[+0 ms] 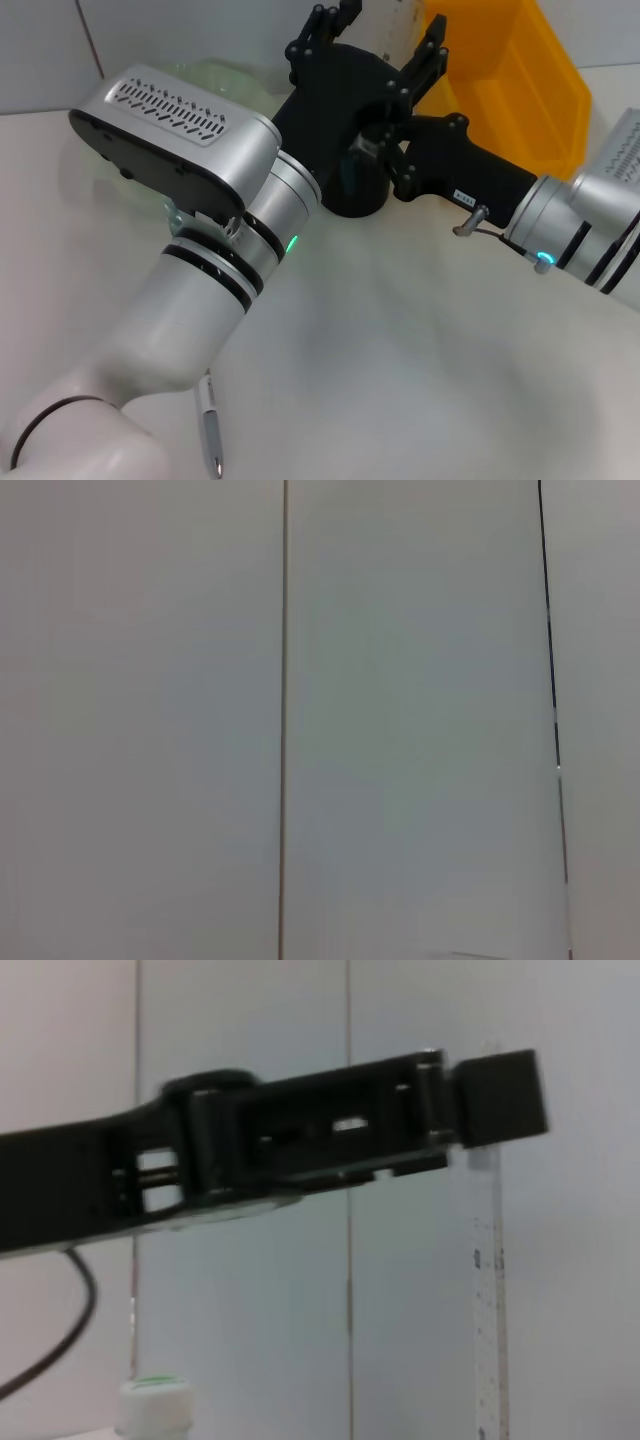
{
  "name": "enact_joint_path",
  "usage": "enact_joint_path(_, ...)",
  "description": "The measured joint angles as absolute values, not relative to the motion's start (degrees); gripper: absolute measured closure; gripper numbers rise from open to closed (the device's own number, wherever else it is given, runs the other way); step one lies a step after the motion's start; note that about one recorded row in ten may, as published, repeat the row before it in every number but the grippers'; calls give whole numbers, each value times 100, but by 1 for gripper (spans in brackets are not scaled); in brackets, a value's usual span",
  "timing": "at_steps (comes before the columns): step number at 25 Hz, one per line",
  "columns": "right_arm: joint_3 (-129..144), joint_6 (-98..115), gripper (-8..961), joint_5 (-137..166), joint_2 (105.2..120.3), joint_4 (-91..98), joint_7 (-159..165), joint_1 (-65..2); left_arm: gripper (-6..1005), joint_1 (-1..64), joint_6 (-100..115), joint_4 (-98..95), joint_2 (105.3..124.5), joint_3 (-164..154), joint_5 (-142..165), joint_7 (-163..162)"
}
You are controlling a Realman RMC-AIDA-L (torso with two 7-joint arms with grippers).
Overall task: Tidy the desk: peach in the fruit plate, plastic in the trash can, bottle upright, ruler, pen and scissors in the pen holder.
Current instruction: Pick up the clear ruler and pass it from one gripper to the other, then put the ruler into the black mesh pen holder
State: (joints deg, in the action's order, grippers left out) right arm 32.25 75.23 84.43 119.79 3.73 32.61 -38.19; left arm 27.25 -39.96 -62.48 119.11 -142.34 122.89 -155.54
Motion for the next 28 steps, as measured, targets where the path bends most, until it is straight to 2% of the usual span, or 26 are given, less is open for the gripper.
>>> enact_joint_path(4, 3225, 7502, 932, 8182, 11963, 421, 3268, -3808, 277, 2662, -3890, -6410, 11867, -14240, 12289, -15594)
enact_joint_path(8, 3227, 7443, 931, 8052, 11937, 582, 3377, -3837, 137, 2380, -2639, -7077, 11737, -13917, 12457, -15846)
enact_joint_path(15, 3227, 7343, 927, 8048, 11933, 848, 3631, -3863, 141, 1410, -684, -8773, 11578, -12940, 12568, -15912)
enact_joint_path(18, 3245, 7287, 926, 8046, 11929, 894, 3661, -3859, 142, 1256, 416, -9338, 11565, -12313, 12344, -15954)
enact_joint_path(21, 3275, 7267, 924, 8047, 11928, 936, 3664, -3856, 144, 1250, 1304, -9563, 11587, -11784, 11983, -15894)
enact_joint_path(22, 3278, 7258, 924, 8051, 11927, 938, 3665, -3856, 145, 1304, 2247, -9609, 11635, -11160, 11339, -15456)
enact_joint_path(26, 3281, 7238, 922, 8063, 11920, 951, 3679, -3882, 147, 1316, 3109, -9465, 11770, -10385, 10474, -14380)
enact_joint_path(27, 3289, 7212, 922, 8082, 11917, 971, 3737, -3907, 148, 1319, 4022, -9088, 11867, -9662, 9220, -12614)
enact_joint_path(28, 3289, 7212, 921, 8082, 11917, 971, 3737, -3907, 149, 1319, 4022, -9088, 11867, -9662, 9220, -12614)
